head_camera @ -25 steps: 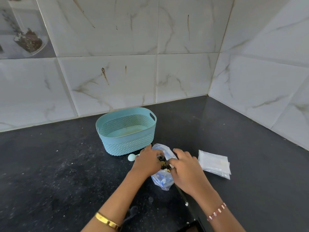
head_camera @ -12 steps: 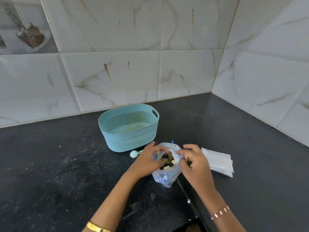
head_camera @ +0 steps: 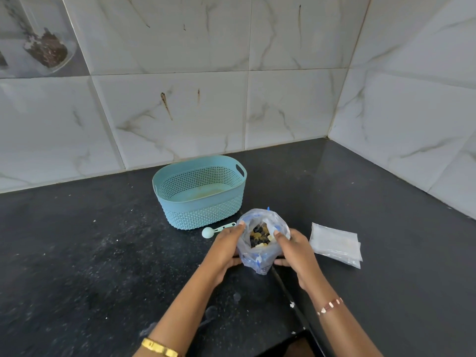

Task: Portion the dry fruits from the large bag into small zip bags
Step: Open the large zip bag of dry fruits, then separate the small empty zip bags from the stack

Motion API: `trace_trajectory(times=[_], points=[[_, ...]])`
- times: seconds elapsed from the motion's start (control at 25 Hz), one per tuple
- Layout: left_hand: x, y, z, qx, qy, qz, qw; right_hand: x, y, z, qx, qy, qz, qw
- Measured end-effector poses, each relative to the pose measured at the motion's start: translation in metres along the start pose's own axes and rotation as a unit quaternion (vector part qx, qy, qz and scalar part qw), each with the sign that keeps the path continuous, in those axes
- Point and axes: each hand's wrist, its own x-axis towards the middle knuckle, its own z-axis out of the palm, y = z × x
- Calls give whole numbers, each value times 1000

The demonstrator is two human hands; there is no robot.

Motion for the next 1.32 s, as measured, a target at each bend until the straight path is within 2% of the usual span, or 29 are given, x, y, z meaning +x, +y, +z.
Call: trace_trajectory(times=[0.12,0.2,0.28,0.36,0.44,0.48,0.64,0.76,0.84,0.96,1.12,1.32], points=[[14,9,7,1,-6,-6,1000,19,-10,-3,-15,6,16,1000],[17,14,14,68,38,26,997,25,-12,-6,-24,-6,19,1000],[13,20,21,123,131,121,976,27,-12,-16,-39,7,5,999],[5,31,32,141,176,258,939,27,-13,-34,-51,67,-28,996],[-1,39,52,137,135,332,923,27,-13,-56,-64,138,-55,987],[-3,40,66,126,99,341,926,27,-11,-69,-71,170,-58,981],[-1,29,118,113,-29,262,958,28,7,-107,-88,241,-25,966],[12,12,140,140,-70,128,979,28,27,-120,-73,233,23,969],[19,2,146,150,-71,49,985,28,35,-122,-49,218,63,973],[30,-3,150,138,-55,-3,989,30,35,-123,38,201,89,975],[53,3,145,108,-52,-117,986,32,34,-132,106,198,149,963],[62,3,145,177,-70,-126,973,33,34,-137,103,178,176,963]])
